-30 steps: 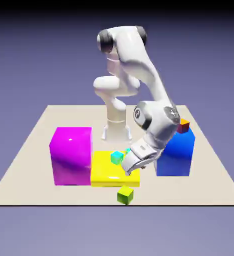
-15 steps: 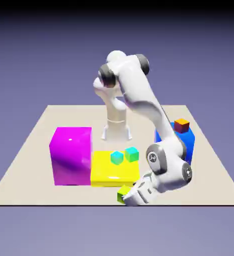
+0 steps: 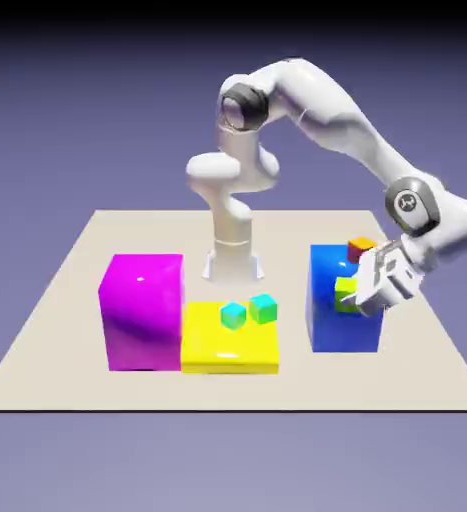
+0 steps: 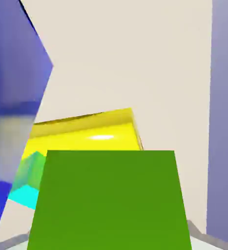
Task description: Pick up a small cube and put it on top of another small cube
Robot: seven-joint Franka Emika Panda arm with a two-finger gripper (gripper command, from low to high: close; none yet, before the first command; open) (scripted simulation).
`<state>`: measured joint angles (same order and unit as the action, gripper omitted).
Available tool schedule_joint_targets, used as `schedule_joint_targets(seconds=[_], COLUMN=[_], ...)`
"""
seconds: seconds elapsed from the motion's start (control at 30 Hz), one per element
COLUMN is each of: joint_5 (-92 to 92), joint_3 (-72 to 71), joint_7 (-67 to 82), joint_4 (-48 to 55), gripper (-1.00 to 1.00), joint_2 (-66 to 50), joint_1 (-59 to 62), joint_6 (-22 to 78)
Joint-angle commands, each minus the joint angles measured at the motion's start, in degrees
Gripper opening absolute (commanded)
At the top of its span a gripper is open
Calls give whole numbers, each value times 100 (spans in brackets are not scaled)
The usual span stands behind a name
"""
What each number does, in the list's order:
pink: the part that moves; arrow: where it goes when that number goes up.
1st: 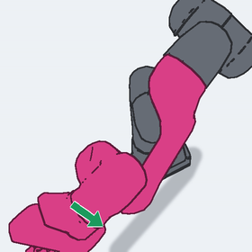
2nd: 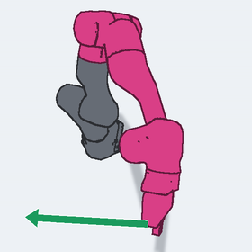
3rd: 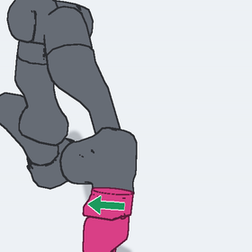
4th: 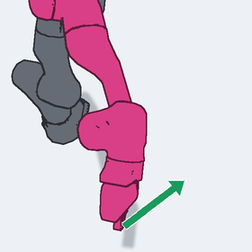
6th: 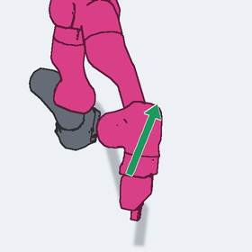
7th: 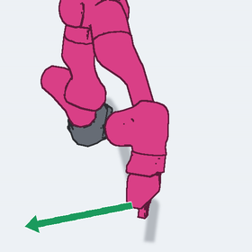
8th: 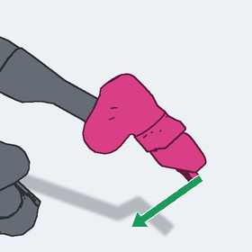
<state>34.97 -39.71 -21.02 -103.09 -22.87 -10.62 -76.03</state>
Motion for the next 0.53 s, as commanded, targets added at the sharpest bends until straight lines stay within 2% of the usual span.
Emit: schedule_joint_targets(seconds=[0.0,0.2,0.4,0.43,0.5], joint_5=[-48,-306,-334,-334,-329], joint_3=[-177,-971,-839,-839,-864], joint_7=[50,265,263,263,263], joint_4=[-85,-469,-1578,-1578,-1370], gripper=[-100,-100,-100,100,100], joint_2=[208,1142,1496,1496,1430], joint_1=[-83,-457,-124,-124,-187], joint_6=[114,640,-339,-339,-156])
